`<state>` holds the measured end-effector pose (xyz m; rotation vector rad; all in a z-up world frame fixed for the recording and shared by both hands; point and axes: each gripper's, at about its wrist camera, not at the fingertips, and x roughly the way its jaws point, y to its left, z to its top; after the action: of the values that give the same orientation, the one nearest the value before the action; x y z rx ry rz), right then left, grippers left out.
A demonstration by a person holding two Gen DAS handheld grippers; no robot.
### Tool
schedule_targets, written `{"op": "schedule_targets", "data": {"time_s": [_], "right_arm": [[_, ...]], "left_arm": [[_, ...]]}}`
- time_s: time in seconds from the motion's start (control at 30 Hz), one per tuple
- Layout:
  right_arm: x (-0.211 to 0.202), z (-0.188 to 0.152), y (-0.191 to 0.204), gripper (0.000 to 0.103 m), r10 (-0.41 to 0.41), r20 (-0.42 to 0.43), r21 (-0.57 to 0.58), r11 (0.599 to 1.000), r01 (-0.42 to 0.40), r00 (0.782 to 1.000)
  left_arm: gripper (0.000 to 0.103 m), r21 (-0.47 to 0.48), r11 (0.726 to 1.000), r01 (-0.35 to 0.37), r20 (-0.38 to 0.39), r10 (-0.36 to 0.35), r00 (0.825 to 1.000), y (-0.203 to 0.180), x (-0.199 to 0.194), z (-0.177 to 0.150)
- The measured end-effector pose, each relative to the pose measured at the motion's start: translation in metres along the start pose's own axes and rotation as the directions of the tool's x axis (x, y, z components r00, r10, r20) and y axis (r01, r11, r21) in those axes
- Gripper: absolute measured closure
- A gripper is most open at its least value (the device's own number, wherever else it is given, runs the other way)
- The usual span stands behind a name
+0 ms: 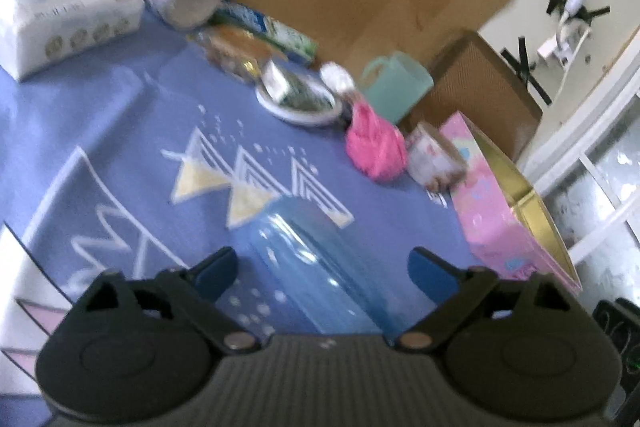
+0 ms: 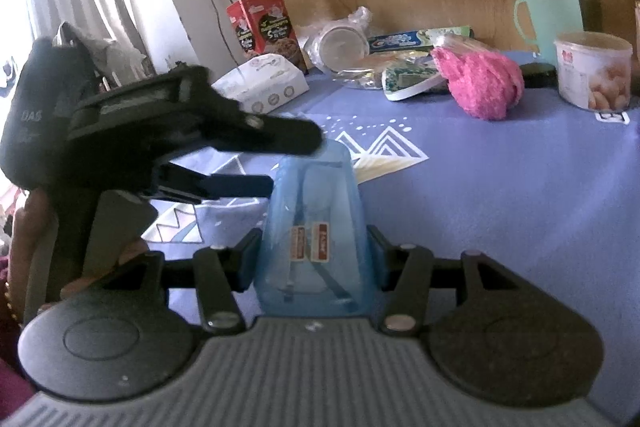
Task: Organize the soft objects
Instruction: 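Carry the blue case into the pink tin and open the right tool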
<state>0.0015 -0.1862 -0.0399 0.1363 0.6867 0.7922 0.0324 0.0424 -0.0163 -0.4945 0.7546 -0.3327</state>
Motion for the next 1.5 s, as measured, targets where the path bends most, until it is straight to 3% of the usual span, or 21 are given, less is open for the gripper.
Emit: {"op": "schedule_targets", "data": {"time_s": [0.1, 0.17, 0.37, 0.53, 0.67, 0.77, 0.9, 0.97, 1.03, 1.1, 1.2, 1.3, 1.37, 1.5], "right_arm": [[-0.003, -0.002, 0.003, 0.047, -0.003, 0.012, -0.025, 1.0, 0.003, 1.0], [-0.008, -0.004, 0.006, 0.047, -0.018, 0.042, -0.045, 0.999, 0.02, 0.999], [-0.03, -0.002, 0.001, 0.047, -0.056, 0.144, -0.067, 0.996, 0.066, 0.988], [-0.065, 0.005, -0.02, 0.047, -0.166, 0.265, -0.059, 0.98, 0.188, 0.95], [-0.1, 0.012, -0.047, 0.047, -0.285, 0.36, -0.028, 0.948, 0.316, 0.888], [-0.124, 0.02, -0.072, 0.047, -0.378, 0.411, 0.004, 0.911, 0.413, 0.83], [-0.137, 0.029, -0.106, 0.047, -0.488, 0.434, 0.008, 0.843, 0.539, 0.757], [-0.133, 0.03, -0.121, 0.047, -0.571, 0.433, -0.013, 0.77, 0.638, 0.698], [-0.133, 0.026, -0.136, 0.046, -0.679, 0.414, -0.02, 0.659, 0.752, 0.606], [-0.136, 0.026, -0.156, 0.045, -0.744, 0.362, 0.013, 0.606, 0.795, 0.561], [-0.155, 0.02, -0.171, 0.035, -0.767, 0.354, 0.113, 0.604, 0.789, 0.536], [-0.172, 0.014, -0.167, 0.035, -0.764, 0.387, 0.177, 0.61, 0.772, 0.515], [-0.174, 0.013, -0.158, 0.035, -0.746, 0.409, 0.198, 0.635, 0.747, 0.526], [-0.163, 0.022, -0.133, 0.035, -0.686, 0.445, 0.167, 0.695, 0.699, 0.576]], "left_arm": [[0.025, 0.027, 0.999, -0.017, -0.005, 0.017, 1.0, -0.01, 0.003, -0.004], [0.037, 0.015, 1.0, 0.015, -0.019, -0.014, 1.0, -0.012, 0.004, -0.004], [0.04, 0.088, 0.994, 0.058, -0.011, -0.057, 0.998, -0.046, 0.007, 0.01], [0.041, 0.206, 0.972, 0.116, -0.022, -0.114, 0.993, -0.108, 0.033, 0.023], [0.041, 0.315, 0.931, 0.183, -0.041, -0.179, 0.983, -0.173, 0.062, 0.029], [0.041, 0.379, 0.895, 0.235, -0.059, -0.23, 0.971, -0.225, 0.089, 0.035], [0.034, 0.424, 0.873, 0.241, -0.057, -0.24, 0.969, -0.27, 0.122, 0.036], [0.031, 0.438, 0.875, 0.207, -0.045, -0.208, 0.977, -0.28, 0.132, 0.032], [0.025, 0.445, 0.876, 0.185, -0.029, -0.193, 0.981, -0.279, 0.132, 0.029], [0.025, 0.443, 0.879, 0.175, -0.023, -0.184, 0.983, -0.268, 0.128, 0.027], [0.025, 0.436, 0.888, 0.15, -0.015, -0.159, 0.987, -0.248, 0.12, 0.028], [0.025, 0.44, 0.892, 0.107, 0.01, -0.124, 0.992, -0.223, 0.106, 0.026], [0.024, 0.433, 0.898, 0.076, 0.024, -0.095, 0.995, -0.198, 0.095, 0.023], [0.022, 0.415, 0.909, -0.039, 0.087, 0.004, 0.996, -0.144, 0.072, 0.02]]}}
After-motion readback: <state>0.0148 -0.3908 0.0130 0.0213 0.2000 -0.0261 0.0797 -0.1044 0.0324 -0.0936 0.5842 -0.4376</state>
